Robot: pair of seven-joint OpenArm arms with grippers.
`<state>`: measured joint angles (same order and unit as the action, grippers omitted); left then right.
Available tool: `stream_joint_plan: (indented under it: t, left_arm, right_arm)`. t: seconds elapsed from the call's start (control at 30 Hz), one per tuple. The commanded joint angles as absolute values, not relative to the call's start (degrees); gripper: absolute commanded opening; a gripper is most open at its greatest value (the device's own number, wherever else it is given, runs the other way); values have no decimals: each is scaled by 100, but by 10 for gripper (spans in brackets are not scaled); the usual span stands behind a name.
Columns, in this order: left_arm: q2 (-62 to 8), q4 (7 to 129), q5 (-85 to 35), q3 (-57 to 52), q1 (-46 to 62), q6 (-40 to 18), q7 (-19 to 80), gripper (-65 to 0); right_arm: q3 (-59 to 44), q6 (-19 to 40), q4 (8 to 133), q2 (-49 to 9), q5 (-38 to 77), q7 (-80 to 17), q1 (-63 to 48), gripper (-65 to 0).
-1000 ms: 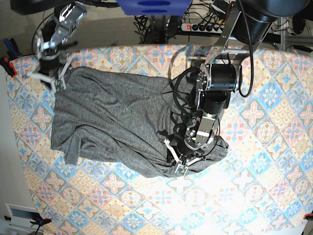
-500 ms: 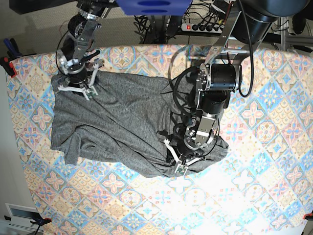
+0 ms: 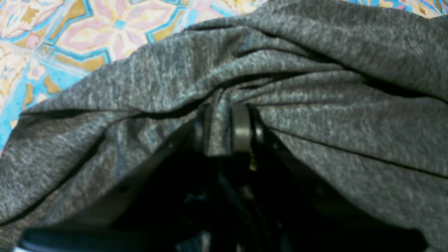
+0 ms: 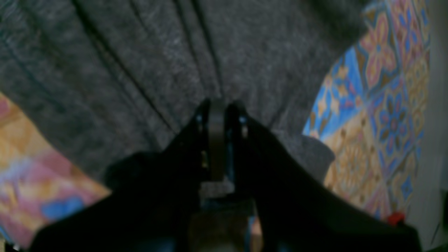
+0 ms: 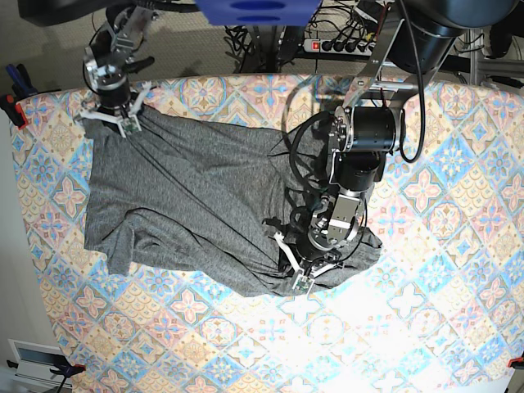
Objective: Layout the t-shirt on the table in an organized manner, then fold the t-shirt properly
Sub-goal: 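Grasp the shirt edge with the right gripper, then pull the shirt edge with the right gripper away from the left gripper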
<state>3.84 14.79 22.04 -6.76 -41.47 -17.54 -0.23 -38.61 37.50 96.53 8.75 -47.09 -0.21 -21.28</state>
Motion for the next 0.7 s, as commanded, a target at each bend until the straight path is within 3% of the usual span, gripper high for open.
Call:
stream_joint_plan:
  t: [0.0,0.17,0.47,0.67]
  left_arm:
    - [435,1499,2246,-673,-4259,-1684,180,-546]
    - [488,1499,2246,-673,-4242,-1684,180,-546]
    - [655,1499,2255,-673,-4251,-1684,180,-546]
    - [664,1499,2255,-673,-4224,-1684,180,-546]
  right_arm:
    - [-4004,4000,9516,866,-5473,-1024,-2378,-603]
    - [-4022,4000,9534,866,-5991,-1015,-2492,-604]
    - [-4681,4000,10853,866,-4690,-1015,-2360,-605]
    - [-4734,4000,11275,866,-4532,-1015,-1719,-605]
